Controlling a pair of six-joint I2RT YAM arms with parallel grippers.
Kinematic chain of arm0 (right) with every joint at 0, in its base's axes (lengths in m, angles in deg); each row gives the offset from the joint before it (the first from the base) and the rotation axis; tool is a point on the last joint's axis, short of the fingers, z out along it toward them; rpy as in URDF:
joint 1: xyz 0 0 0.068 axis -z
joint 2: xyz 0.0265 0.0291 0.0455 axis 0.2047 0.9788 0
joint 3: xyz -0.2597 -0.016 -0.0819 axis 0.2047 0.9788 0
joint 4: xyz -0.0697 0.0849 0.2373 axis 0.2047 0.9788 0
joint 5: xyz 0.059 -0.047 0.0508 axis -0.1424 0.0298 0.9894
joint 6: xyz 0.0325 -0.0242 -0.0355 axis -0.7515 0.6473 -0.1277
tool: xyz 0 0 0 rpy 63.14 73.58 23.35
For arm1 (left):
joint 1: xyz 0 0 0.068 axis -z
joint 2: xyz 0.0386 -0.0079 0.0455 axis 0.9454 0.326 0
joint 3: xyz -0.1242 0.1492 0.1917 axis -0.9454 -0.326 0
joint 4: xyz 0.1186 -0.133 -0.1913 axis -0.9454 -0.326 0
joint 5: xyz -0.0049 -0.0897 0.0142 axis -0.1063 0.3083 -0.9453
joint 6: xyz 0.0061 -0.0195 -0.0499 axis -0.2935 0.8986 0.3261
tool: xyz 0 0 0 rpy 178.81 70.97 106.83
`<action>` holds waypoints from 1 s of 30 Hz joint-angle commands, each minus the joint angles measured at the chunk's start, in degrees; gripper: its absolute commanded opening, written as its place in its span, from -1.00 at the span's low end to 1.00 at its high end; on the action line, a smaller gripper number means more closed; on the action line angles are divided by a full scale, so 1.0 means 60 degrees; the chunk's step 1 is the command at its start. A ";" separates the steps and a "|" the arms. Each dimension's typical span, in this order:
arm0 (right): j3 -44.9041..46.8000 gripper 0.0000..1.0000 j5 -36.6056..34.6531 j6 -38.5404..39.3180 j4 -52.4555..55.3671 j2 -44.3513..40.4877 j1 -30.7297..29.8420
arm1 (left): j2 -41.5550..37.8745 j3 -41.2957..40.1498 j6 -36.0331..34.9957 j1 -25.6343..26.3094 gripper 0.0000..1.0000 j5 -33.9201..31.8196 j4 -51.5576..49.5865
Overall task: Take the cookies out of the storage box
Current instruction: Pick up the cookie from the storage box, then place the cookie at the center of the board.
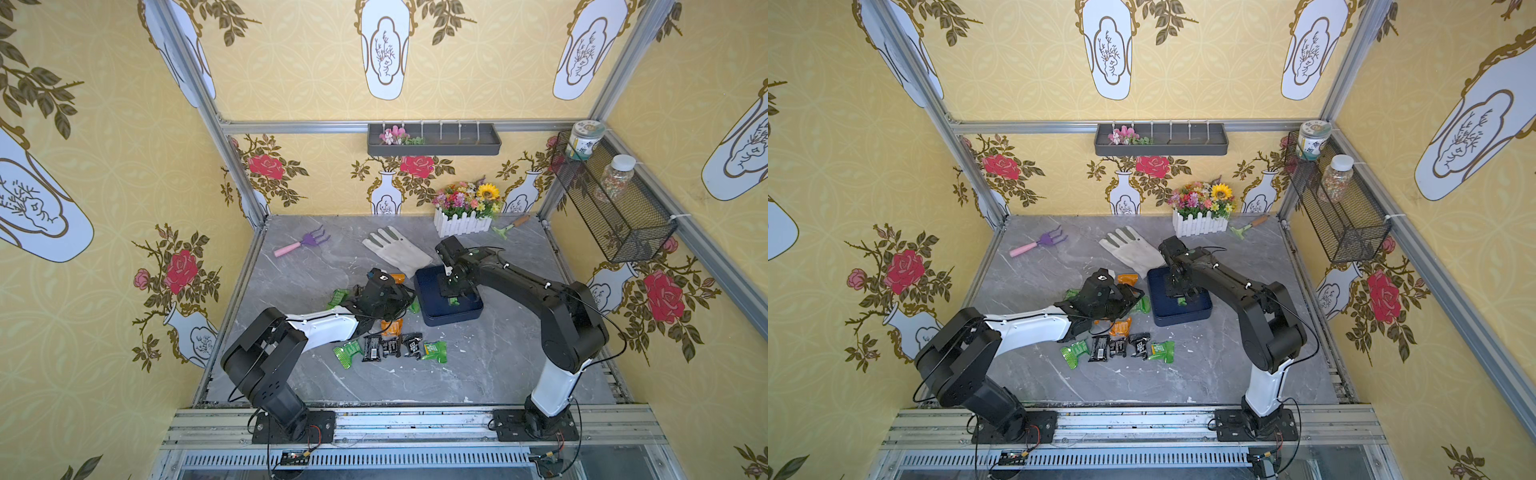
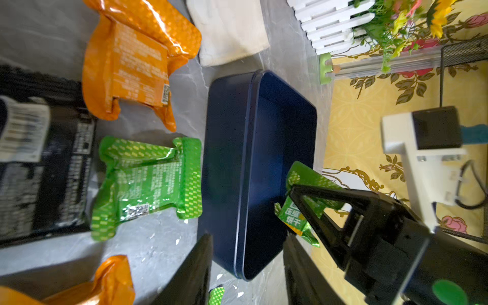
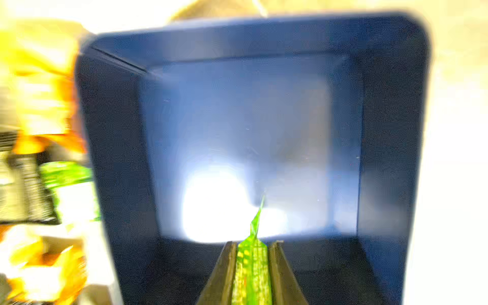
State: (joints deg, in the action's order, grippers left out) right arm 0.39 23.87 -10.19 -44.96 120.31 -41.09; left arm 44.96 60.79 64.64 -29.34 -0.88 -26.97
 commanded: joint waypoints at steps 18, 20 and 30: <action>-0.0635 -0.68 -0.0739 -0.1042 -0.0418 0.0571 -0.3138 | -0.3161 -0.2528 0.2584 -0.0388 -0.04 -0.3790 -0.1394; -0.0983 -0.67 -0.1295 -0.0941 -0.0078 0.1049 -0.3281 | -0.3255 -0.2572 0.2578 -0.0397 -0.04 -0.3789 -0.1468; -0.1705 -0.44 -0.3181 -0.0893 0.0927 0.2492 -0.3678 | -0.3643 -0.2762 0.2586 -0.0408 -0.06 -0.3839 -0.1813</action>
State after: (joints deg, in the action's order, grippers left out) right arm -9.05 9.44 -16.03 -41.92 134.21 -62.60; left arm 23.43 44.46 80.24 -31.71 -23.24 -36.96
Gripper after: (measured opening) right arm 0.246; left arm 0.473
